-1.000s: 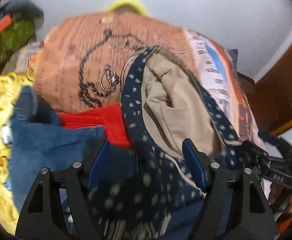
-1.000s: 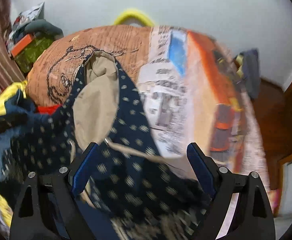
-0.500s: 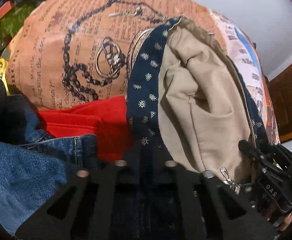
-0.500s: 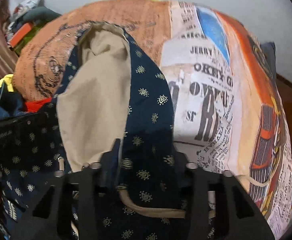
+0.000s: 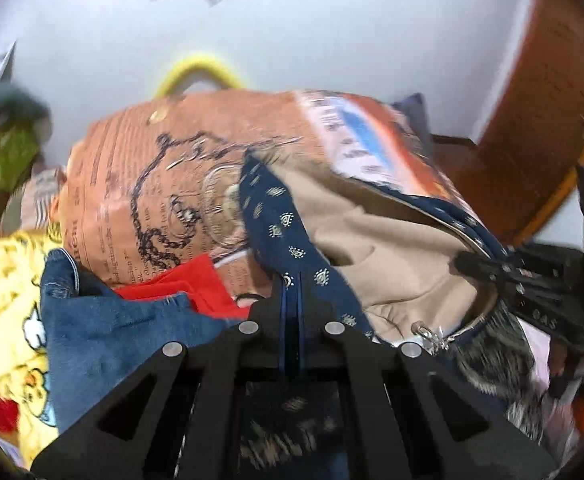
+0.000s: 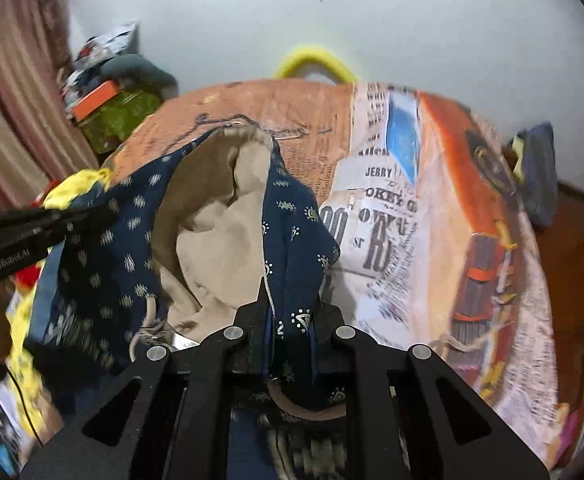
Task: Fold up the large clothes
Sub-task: 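Grasp the hoodie hood edge with both tools and lift it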
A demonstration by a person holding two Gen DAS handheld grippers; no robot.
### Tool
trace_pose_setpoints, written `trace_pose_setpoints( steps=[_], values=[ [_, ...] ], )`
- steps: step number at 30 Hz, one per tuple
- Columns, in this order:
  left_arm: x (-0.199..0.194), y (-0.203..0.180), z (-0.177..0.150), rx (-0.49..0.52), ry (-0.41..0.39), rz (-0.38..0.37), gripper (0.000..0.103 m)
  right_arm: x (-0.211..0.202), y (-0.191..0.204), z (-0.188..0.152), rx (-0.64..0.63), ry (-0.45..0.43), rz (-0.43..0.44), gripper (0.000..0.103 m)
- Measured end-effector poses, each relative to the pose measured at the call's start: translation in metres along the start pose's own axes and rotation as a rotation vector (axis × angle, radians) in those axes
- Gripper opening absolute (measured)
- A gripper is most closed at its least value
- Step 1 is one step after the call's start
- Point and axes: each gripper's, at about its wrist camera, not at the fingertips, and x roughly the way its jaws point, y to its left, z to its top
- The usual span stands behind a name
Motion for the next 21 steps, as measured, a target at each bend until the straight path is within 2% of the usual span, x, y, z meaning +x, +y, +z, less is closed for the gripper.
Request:
trace_pose_setpoints(
  steps=[3,6,10,13,15,17,19,21],
  values=[
    [-0.018,-0.018,-0.024,0.052,0.024,-0.034,0.003,-0.016,0.009,-0.019,-0.038,0.012,0.014,0.012],
    [-0.026,-0.023,-0.052,0.062,0.061,-0.063,0.003,-0.023,0.012,-0.048,-0.068,0.045,0.023,0.012],
    [-0.021,-0.025,-0.092,0.064,0.129,-0.052,0.003,-0.012,0.010,-0.084,-0.059,0.123,0.015,0.013],
    [-0.012,-0.021,-0.119,0.025,0.179,-0.053,0.004,-0.005,0.009,-0.103,-0.043,0.166,-0.003,0.017],
    [-0.006,-0.016,-0.132,-0.028,0.201,-0.062,0.005,-0.004,0.006,-0.111,-0.021,0.174,-0.014,0.024],
    [-0.007,-0.015,-0.140,-0.070,0.197,-0.073,0.008,-0.004,0.006,-0.113,0.002,0.207,0.003,0.040],
    [-0.011,-0.019,-0.141,-0.067,0.188,-0.063,0.010,-0.008,0.008,-0.112,0.012,0.227,0.012,0.049],
    [-0.014,-0.024,-0.139,-0.051,0.205,-0.048,0.015,-0.016,0.014,-0.106,0.003,0.232,-0.012,0.053]
  ],
)
